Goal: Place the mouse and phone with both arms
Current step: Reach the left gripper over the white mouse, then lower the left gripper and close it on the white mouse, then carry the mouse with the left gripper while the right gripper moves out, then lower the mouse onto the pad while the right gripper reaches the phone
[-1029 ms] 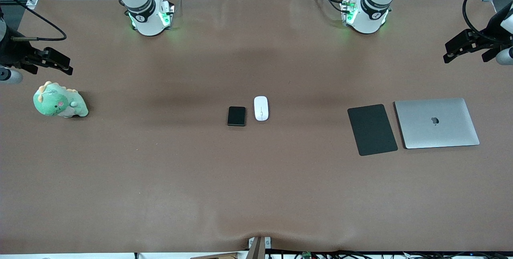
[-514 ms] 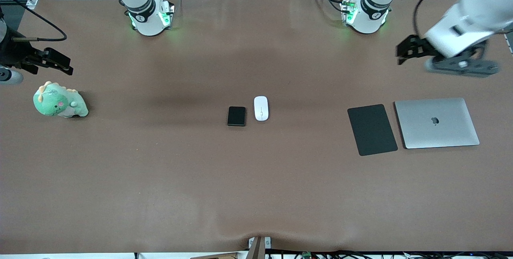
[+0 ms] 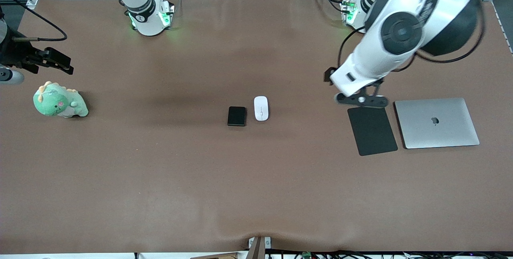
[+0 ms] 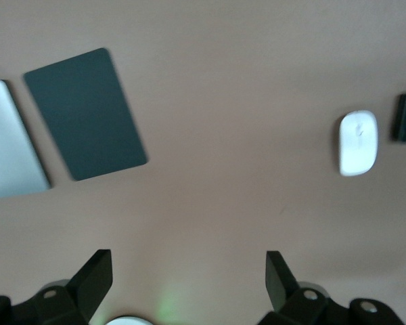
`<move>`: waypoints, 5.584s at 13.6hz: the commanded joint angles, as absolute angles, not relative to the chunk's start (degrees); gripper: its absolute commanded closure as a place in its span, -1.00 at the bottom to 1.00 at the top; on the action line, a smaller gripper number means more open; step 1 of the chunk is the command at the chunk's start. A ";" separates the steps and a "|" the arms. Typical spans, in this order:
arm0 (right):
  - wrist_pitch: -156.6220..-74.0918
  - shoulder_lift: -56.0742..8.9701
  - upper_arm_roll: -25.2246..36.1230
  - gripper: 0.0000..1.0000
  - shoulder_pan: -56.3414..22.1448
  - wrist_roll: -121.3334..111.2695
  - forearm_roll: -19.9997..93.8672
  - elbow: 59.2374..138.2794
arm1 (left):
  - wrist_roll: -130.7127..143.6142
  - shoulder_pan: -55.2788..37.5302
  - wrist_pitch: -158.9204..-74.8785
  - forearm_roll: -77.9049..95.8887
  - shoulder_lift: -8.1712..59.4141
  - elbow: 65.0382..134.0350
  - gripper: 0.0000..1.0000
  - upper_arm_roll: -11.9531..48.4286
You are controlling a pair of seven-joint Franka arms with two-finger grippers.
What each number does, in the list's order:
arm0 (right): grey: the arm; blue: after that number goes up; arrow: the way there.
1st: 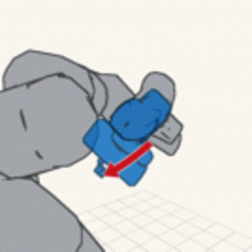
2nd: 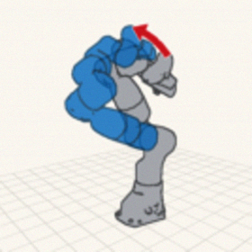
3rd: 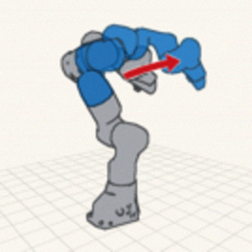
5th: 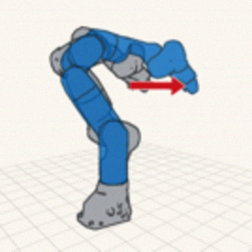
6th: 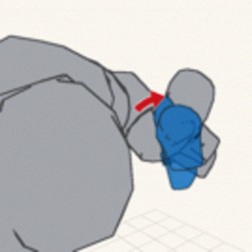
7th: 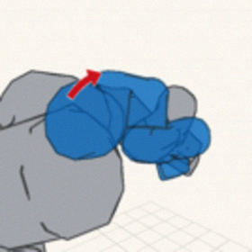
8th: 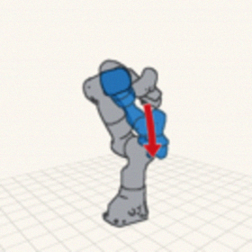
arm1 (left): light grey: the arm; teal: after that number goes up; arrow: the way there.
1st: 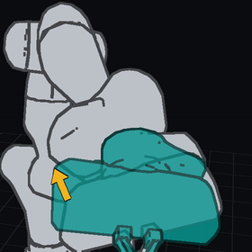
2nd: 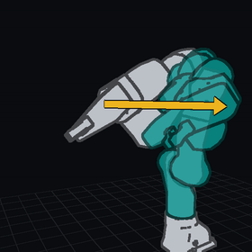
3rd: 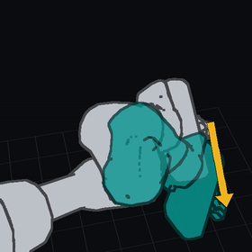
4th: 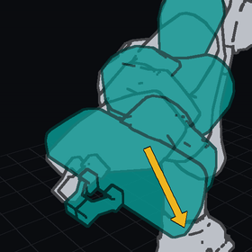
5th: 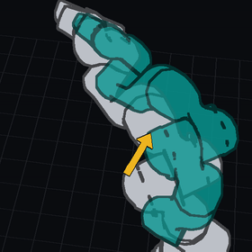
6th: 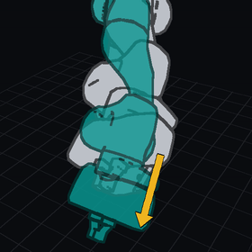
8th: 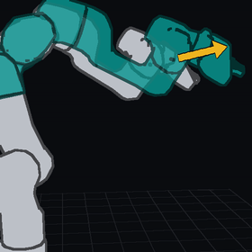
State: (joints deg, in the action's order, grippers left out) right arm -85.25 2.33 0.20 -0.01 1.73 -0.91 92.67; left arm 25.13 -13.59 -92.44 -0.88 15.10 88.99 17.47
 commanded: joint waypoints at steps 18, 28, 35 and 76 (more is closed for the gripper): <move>-84.46 2.20 0.26 -1.00 -0.18 1.41 -0.88 92.29 | 48.86 -32.78 -124.88 -3.08 40.95 87.63 -0.82 16.79; -84.46 2.20 0.26 -1.00 -0.18 1.41 -0.88 92.29 | 53.70 -33.93 -130.52 -8.79 47.20 87.45 -0.65 16.79; -84.11 2.20 0.18 -1.00 -0.35 1.41 -0.88 92.29 | 52.74 -33.05 -130.43 -9.93 46.50 87.01 1.00 16.52; -102.47 -16.86 0.26 -1.00 -24.60 32.86 8.79 94.57 | 27.25 8.24 -123.47 -13.89 27.42 109.24 1.00 18.19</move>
